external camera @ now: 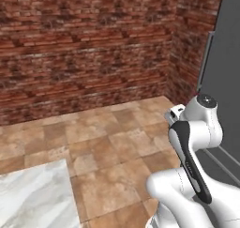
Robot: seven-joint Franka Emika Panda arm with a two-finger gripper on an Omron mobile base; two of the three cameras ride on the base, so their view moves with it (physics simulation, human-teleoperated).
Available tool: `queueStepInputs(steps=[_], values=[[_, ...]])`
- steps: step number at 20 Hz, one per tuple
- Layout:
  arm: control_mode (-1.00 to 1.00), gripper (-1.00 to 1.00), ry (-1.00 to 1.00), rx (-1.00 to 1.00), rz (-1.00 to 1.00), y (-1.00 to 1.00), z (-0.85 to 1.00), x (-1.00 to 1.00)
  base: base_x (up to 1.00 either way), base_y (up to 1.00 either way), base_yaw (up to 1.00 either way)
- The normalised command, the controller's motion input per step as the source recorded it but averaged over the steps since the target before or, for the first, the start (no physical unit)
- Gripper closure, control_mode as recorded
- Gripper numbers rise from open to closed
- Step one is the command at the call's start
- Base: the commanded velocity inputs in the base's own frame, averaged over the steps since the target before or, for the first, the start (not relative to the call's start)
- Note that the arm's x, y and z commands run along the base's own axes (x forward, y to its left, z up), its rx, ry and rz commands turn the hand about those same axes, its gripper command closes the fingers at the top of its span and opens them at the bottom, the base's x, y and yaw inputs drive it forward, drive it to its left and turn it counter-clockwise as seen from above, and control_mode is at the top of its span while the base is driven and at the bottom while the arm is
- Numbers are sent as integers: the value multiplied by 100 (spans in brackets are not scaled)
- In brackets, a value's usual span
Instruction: Place one of the steaks on the plate and the other in the bowl. Then place the bowl in the fridge.
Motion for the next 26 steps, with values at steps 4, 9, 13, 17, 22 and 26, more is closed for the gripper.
queueStepInputs(steps=[4, 9, 13, 17, 22, 26], values=[[100, -100, 0, 0, 0, 0, 0, 0, 66, 29, 0], [100, -100, 0, 0, 0, 0, 0, 0, 51, 33, -1], [100, -100, 0, 0, 0, 0, 0, 0, 43, 40, -11], [100, -100, 0, 0, 0, 0, 0, 0, 42, 46, -16], [100, -100, 0, 0, 0, 0, 0, 0, 41, 44, -21], [100, -100, 0, 0, 0, 0, 0, 0, 46, 36, -26]])
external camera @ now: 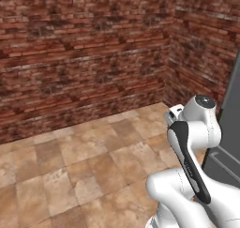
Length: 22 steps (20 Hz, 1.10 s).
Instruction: Place one of the steaks on the plate and the other in the bowl. Then place the bowl in the fridge.
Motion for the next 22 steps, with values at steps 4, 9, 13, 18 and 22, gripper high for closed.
queueStepInputs(steps=[4, 9, 13, 18, 22], values=[[100, -100, 0, 0, 0, 0, 0, 0, 38, 20, -37], [100, -100, 0, 0, 0, 0, 0, 0, 54, 37, -35], [100, -100, 0, 0, 0, 0, 0, 0, 63, 42, -27], [100, -100, 0, 0, 0, 0, 0, 0, 52, 40, -28], [100, -100, 0, 0, 0, 0, 0, 0, 37, 45, -41]])
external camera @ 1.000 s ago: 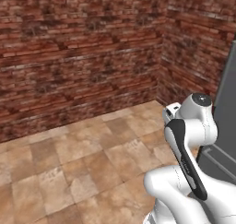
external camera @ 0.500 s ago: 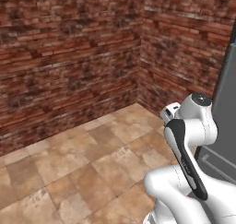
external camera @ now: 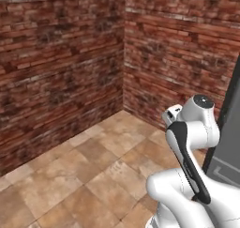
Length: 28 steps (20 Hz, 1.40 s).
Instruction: Place one of the steaks on the plate and the other in the bowl. Then place the bowl in the fridge.
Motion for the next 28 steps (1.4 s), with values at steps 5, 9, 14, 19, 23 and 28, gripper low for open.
queueStepInputs(steps=[5, 9, 14, 19, 23, 28], values=[[100, -100, 0, 0, 0, 0, 0, 0, 32, 55, -46], [100, -100, 0, 0, 0, 0, 0, 0, 24, 54, -46], [100, -100, 0, 0, 0, 0, 0, 0, 7, 50, -47], [100, -100, 0, 0, 0, 0, 0, 0, 0, 54, -45], [100, -100, 0, 0, 0, 0, 0, 0, 0, 58, -41], [100, -100, 0, 0, 0, 0, 0, 0, 0, 55, -40]])
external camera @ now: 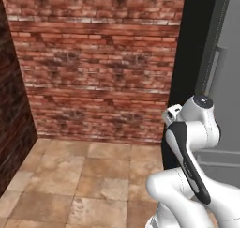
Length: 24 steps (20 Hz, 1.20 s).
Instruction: Place one of the steaks on the plate and the other in the bowl. Then place the bowl in the fridge.
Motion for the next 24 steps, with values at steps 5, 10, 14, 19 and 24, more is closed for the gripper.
queueStepInputs(steps=[5, 10, 14, 19, 24], values=[[100, -100, 0, 0, 0, 0, 0, 0, 0, 32, -36], [100, -100, 0, 0, 0, 0, 0, 0, 0, 19, -35], [100, -100, 0, 0, 0, 0, 0, 0, 0, 31, -31], [100, -100, 0, 0, 0, 0, 0, 0, -3, 38, -28], [100, -100, 0, 0, 0, 0, 0, 0, -8, 34, -24]])
